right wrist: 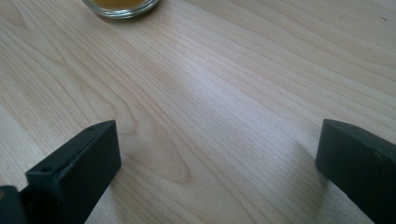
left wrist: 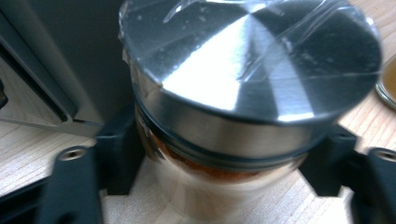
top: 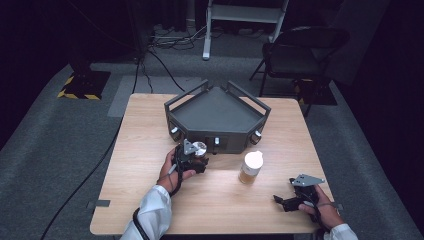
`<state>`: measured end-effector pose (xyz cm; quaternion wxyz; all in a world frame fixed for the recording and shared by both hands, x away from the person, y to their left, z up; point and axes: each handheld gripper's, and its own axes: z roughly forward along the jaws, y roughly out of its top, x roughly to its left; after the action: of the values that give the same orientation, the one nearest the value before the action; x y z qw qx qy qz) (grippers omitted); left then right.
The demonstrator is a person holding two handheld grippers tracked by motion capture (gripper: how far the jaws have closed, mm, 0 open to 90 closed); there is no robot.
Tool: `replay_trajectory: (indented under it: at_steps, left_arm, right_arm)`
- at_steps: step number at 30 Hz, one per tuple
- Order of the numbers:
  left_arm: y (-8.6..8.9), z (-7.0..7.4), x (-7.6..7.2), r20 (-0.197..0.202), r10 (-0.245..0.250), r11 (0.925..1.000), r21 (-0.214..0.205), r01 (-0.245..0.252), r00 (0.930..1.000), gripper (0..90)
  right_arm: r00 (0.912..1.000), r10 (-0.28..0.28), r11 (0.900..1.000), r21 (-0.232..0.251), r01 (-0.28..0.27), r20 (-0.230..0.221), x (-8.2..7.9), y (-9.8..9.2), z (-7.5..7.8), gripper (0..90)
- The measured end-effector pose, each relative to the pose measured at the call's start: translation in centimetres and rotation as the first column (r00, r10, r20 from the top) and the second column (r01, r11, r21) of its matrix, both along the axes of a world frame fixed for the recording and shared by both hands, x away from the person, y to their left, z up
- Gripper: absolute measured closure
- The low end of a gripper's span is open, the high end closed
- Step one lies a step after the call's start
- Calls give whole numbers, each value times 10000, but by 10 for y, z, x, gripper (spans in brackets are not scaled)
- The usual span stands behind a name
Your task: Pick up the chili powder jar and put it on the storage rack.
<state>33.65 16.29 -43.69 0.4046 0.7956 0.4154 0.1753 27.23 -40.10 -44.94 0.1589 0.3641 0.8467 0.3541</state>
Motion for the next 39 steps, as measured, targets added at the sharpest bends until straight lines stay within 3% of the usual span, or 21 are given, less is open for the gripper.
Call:
replay_trajectory:
  at_steps: [10, 28, 39]
  left_arm:
    - [-3, 3, 0, 72, -95, 9996, 281, 93, 9999, 297]
    - [-2, 11, -10, 475, -84, 10000, 30, 82, 9988, 298]
    - [-2, 19, -14, 518, 51, 10000, -19, -50, 9986, 298]
  right_arm:
    - [10000, 27, 10000, -1, -27, -2, 0, -1, 0, 0]
    - [10000, 83, 10000, 4, -83, -9, 1, -2, 0, 0]
    - [10000, 84, 10000, 4, -84, -12, 1, -2, 0, 0]
